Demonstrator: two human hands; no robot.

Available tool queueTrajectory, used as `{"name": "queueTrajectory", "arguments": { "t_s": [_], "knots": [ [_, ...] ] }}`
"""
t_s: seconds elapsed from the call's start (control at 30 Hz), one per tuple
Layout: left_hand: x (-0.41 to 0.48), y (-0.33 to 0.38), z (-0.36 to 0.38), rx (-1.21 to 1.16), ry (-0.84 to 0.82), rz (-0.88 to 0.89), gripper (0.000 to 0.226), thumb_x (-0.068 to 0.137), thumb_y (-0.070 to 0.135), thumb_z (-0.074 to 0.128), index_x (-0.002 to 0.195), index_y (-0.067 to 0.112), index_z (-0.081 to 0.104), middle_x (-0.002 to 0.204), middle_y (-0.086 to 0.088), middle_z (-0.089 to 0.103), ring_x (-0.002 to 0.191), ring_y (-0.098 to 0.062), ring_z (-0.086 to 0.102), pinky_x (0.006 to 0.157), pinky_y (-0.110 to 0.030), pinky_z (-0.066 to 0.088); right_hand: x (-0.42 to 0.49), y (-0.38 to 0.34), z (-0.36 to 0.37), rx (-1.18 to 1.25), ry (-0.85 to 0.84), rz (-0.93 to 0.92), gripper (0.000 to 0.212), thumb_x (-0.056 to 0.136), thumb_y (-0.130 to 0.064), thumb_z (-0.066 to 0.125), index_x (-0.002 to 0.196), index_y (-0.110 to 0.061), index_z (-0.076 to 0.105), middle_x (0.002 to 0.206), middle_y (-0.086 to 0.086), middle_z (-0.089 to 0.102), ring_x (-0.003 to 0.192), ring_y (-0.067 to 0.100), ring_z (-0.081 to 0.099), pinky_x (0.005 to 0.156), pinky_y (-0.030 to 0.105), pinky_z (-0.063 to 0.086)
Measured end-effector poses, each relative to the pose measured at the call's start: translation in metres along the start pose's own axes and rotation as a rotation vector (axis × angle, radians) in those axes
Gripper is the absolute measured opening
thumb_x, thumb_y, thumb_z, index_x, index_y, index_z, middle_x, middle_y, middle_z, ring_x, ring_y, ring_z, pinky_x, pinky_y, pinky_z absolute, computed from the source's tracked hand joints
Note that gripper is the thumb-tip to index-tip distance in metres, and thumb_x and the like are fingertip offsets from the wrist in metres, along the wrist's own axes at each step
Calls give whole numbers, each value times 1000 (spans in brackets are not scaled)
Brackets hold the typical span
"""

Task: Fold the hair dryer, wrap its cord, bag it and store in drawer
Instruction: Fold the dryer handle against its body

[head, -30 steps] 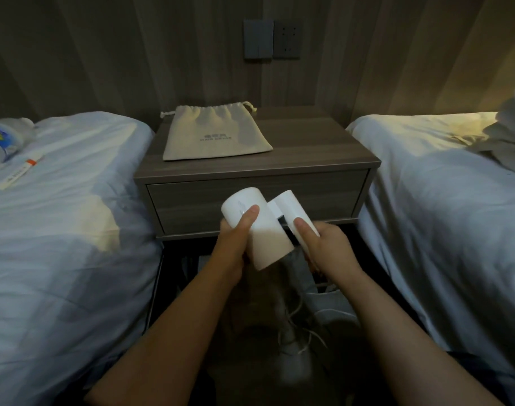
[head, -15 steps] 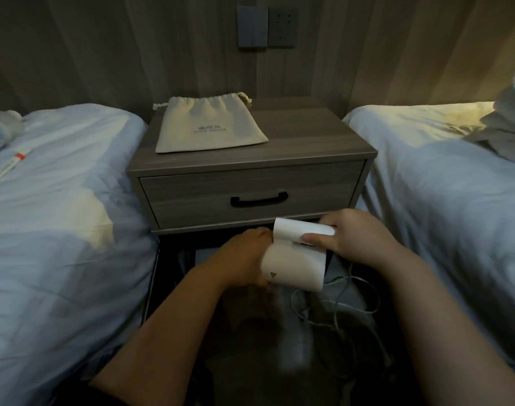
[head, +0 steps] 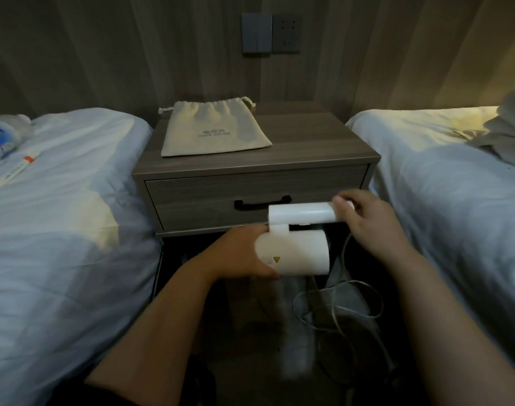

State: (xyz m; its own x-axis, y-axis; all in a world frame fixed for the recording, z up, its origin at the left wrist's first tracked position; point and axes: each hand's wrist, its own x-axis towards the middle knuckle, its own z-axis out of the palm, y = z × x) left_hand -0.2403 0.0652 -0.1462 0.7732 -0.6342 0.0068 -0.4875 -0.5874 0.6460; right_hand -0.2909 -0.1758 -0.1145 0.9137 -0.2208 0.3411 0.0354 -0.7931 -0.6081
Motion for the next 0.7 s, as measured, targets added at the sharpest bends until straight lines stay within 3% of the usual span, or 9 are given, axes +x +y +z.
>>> {"name": "queueTrajectory", "arguments": {
  "t_s": [0.07, 0.1, 0.17, 0.27, 0.43, 0.53, 0.6, 0.7],
  "knots": [
    [-1, -2, -8, -64, 55, -21, 66, 60, 33, 84, 118, 30, 53, 110, 11, 59, 98, -6, 58, 79, -19, 49, 4, 4, 0, 198, -5, 84, 26, 95, -34, 45, 104, -17, 63, 95, 3, 63, 90, 16, 57, 67, 7, 38],
    [-2, -2, -13, -108, 83, -22, 62, 60, 31, 84, 114, 31, 53, 106, 13, 59, 94, -4, 58, 74, -15, 47, 8, 4, 1, 282, -37, 121, 26, 97, -32, 43, 102, -17, 63, 94, 3, 64, 89, 15, 57, 68, 6, 39],
    [-2, -2, -19, -191, 112, -20, 54, 62, 26, 84, 106, 32, 53, 99, 17, 58, 89, 0, 57, 66, -8, 44, 17, 5, 3, 523, -113, 184, 22, 98, -24, 41, 103, -16, 61, 93, 3, 64, 91, 15, 59, 77, 16, 44],
    [0, 2, -20, -387, 140, -54, 48, 59, 20, 85, 95, 31, 57, 91, 14, 60, 79, 1, 58, 63, -6, 45, 27, 5, 6, 850, -172, 268, 20, 96, -6, 41, 108, -10, 57, 85, 5, 59, 83, 17, 59, 76, 27, 48],
    [4, 8, -15, -1024, 170, -98, 51, 46, 24, 73, 96, 24, 62, 90, 1, 68, 81, -12, 64, 71, -28, 53, 38, 14, 29, 784, -108, 272, 28, 97, -5, 40, 85, -14, 63, 68, 8, 51, 66, 21, 53, 74, 35, 44],
    [3, 13, -16, -1270, 163, -57, 44, 57, 28, 66, 101, 25, 60, 92, 1, 73, 86, -17, 67, 72, -33, 56, 37, 15, 45, 747, -134, 268, 29, 98, -8, 40, 81, -14, 63, 65, 8, 48, 60, 22, 50, 66, 29, 44],
    [2, 14, -18, -1411, 207, -42, 32, 70, 28, 55, 102, 24, 57, 95, -1, 73, 92, -20, 67, 81, -37, 54, 33, 15, 54, 770, -172, 283, 29, 99, -12, 40, 81, -13, 63, 64, 8, 48, 59, 20, 49, 64, 28, 43],
    [1, 15, -20, -1535, 319, -73, 34, 72, 31, 55, 105, 22, 54, 105, -7, 65, 101, -27, 61, 85, -42, 53, 28, 17, 64, 984, -229, 383, 30, 98, -20, 42, 75, -11, 59, 58, 5, 47, 58, 20, 47, 65, 32, 41]
  ]
}}
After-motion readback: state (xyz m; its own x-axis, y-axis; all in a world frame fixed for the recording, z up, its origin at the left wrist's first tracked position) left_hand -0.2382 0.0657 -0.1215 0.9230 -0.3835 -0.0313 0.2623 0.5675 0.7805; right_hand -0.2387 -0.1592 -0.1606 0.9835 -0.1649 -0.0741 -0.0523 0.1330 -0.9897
